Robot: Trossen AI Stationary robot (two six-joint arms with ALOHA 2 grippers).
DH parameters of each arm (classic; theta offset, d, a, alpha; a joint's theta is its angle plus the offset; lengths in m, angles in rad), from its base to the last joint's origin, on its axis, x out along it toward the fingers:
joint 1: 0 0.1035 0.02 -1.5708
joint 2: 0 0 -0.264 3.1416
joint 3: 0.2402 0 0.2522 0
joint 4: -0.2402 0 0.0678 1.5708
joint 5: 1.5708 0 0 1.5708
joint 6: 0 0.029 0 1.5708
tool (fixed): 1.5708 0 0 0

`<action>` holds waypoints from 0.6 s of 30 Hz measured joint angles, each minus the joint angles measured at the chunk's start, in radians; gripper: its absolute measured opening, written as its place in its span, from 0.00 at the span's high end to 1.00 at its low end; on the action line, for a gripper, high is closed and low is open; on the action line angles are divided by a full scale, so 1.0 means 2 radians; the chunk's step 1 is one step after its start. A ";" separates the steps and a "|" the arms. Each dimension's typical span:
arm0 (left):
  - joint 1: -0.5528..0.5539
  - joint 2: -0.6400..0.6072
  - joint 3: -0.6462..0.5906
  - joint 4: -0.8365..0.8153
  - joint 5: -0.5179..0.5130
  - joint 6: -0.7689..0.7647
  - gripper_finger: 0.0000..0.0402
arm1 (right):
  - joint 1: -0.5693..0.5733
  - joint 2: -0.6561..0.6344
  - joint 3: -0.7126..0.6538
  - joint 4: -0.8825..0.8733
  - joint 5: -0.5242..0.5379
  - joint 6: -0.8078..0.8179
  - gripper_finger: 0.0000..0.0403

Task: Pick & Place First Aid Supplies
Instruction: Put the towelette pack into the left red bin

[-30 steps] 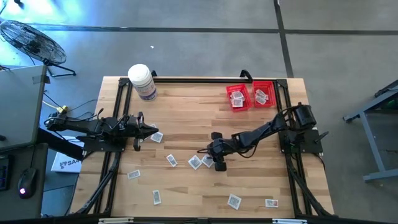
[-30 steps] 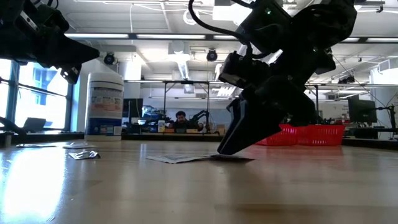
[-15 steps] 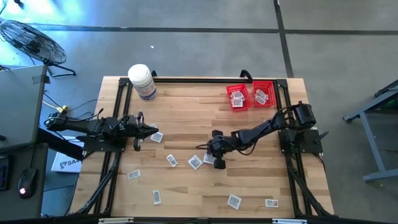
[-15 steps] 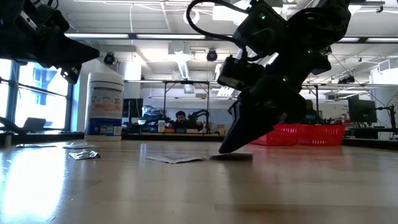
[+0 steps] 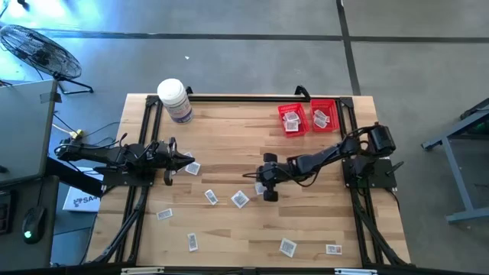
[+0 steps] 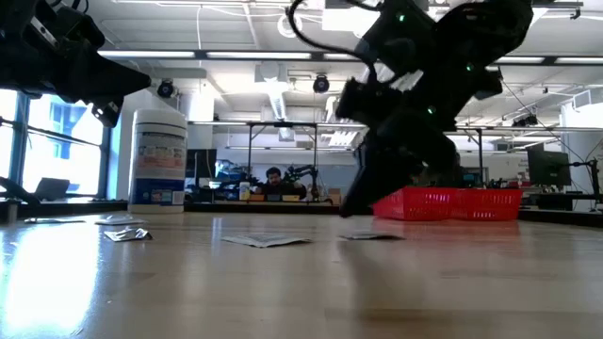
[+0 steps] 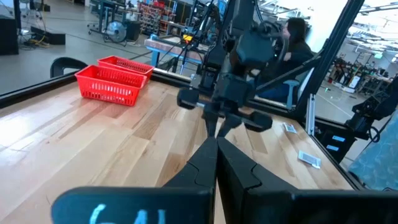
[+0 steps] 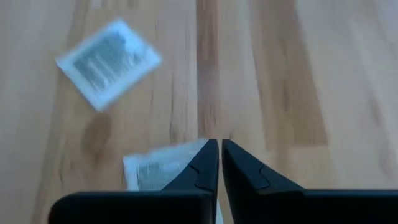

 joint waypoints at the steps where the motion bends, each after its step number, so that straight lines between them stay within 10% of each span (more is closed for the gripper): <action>1: 0.000 0.000 0.000 0.000 0.000 0.000 1.00 | 0.000 -0.002 0.000 0.004 0.002 0.000 0.95; 18: 0.000 0.000 0.000 -0.001 0.001 0.000 1.00 | -0.007 0.000 0.000 0.012 -0.044 -0.047 0.72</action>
